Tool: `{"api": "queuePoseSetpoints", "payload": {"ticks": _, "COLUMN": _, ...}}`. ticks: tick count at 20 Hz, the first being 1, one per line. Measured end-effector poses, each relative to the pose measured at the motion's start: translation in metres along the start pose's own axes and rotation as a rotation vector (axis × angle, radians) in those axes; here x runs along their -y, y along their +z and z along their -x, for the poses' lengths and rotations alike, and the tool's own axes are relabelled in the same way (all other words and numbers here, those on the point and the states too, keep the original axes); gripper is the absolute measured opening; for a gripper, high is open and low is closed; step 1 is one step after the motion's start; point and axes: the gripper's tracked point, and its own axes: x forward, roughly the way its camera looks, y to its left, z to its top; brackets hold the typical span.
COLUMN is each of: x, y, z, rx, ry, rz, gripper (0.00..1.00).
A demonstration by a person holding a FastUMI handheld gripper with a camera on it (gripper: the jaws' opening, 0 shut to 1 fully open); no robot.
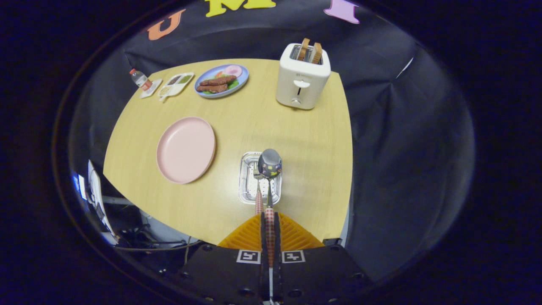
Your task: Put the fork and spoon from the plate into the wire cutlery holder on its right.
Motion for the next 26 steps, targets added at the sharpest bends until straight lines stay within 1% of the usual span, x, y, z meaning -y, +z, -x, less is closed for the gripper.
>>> {"api": "queuePoseSetpoints", "payload": {"ticks": 5, "x": -0.003, "y": -0.010, "z": -0.003, "rx": -0.133, "ry": 0.061, "rz": 0.060, "gripper": 0.03}}
{"api": "queuePoseSetpoints", "payload": {"ticks": 8, "x": 0.000, "y": 0.000, "z": -0.009, "rx": -0.184, "ry": 0.054, "rz": 0.081, "gripper": 0.03}}
{"api": "queuePoseSetpoints", "payload": {"ticks": 10, "x": -0.006, "y": 0.004, "z": -0.013, "rx": -0.238, "ry": 0.072, "rz": 0.067, "gripper": 0.03}}
{"api": "queuePoseSetpoints", "payload": {"ticks": 12, "x": -0.009, "y": 0.005, "z": -0.017, "rx": -0.293, "ry": 0.076, "rz": 0.095, "gripper": 0.03}}
{"api": "queuePoseSetpoints", "payload": {"ticks": 14, "x": -0.006, "y": 0.015, "z": -0.024, "rx": -0.307, "ry": 0.055, "rz": 0.107, "gripper": 0.03}}
{"api": "queuePoseSetpoints", "payload": {"ticks": 16, "x": -0.006, "y": 0.023, "z": -0.029, "rx": -0.324, "ry": 0.042, "rz": 0.090, "gripper": 0.03}}
{"api": "queuePoseSetpoints", "payload": {"ticks": 21, "x": -0.010, "y": 0.033, "z": -0.039, "rx": -0.376, "ry": 0.032, "rz": 0.079, "gripper": 0.05}}
{"api": "queuePoseSetpoints", "payload": {"ticks": 23, "x": -0.012, "y": 0.032, "z": -0.039, "rx": -0.401, "ry": 0.037, "rz": 0.073, "gripper": 0.05}}
{"api": "queuePoseSetpoints", "payload": {"ticks": 24, "x": -0.014, "y": 0.031, "z": -0.040, "rx": -0.408, "ry": 0.042, "rz": 0.069, "gripper": 0.08}}
{"api": "queuePoseSetpoints", "payload": {"ticks": 26, "x": -0.015, "y": 0.028, "z": -0.040, "rx": -0.426, "ry": 0.046, "rz": 0.066, "gripper": 0.08}}
